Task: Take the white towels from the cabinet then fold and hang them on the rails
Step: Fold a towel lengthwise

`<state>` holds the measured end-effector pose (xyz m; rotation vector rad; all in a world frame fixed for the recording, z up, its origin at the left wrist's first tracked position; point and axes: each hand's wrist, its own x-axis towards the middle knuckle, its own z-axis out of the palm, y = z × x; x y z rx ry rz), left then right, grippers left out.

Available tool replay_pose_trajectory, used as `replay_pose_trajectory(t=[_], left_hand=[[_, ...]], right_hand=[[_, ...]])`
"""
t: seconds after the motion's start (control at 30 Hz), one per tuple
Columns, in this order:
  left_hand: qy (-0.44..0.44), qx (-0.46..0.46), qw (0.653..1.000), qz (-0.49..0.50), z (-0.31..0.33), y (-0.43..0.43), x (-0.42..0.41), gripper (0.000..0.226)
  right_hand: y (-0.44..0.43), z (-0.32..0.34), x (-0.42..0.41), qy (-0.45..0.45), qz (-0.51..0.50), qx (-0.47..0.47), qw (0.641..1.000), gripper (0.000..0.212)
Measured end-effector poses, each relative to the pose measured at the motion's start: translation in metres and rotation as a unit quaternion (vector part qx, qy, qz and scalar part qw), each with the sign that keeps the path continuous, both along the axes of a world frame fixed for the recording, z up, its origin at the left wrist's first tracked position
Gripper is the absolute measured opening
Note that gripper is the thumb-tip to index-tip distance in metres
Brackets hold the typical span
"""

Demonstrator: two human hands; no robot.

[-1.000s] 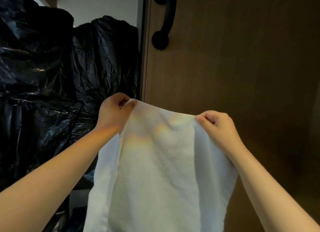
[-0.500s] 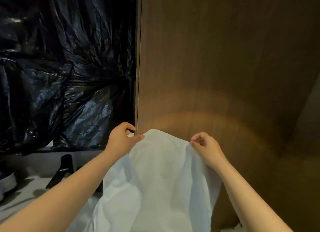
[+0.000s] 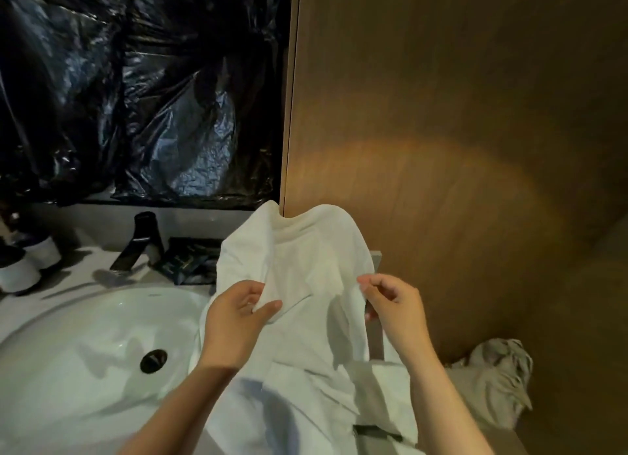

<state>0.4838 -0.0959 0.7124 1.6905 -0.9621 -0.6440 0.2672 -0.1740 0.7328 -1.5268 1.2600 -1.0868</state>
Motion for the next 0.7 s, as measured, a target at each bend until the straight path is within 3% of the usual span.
replay_pose_trajectory(t=[0.23, 0.3, 0.43, 0.53, 0.7], left_hand=[[0.062, -0.045, 0.997, -0.02, -0.006, 0.015, 0.0, 0.011], [0.068, -0.051, 0.996, -0.032, -0.005, 0.018, 0.002, 0.015], [0.113, -0.055, 0.992, 0.009, -0.003, 0.022, 0.005, 0.016], [0.141, -0.061, 0.988, 0.035, 0.003, 0.025, 0.007, 0.02], [0.136, -0.1, 0.985, 0.024, 0.009, 0.032, 0.007, 0.027]], right_hand=[[0.016, 0.016, 0.02, -0.123, 0.115, 0.056, 0.984, 0.029], [0.012, 0.015, 0.028, -0.117, 0.147, 0.076, 0.979, 0.034], [0.001, -0.008, 0.035, 0.072, 0.192, 0.063, 0.977, 0.047], [0.002, -0.019, 0.03, 0.156, 0.215, -0.015, 0.964, 0.05], [0.001, -0.018, 0.026, 0.341, 0.256, -0.158, 0.891, 0.056]])
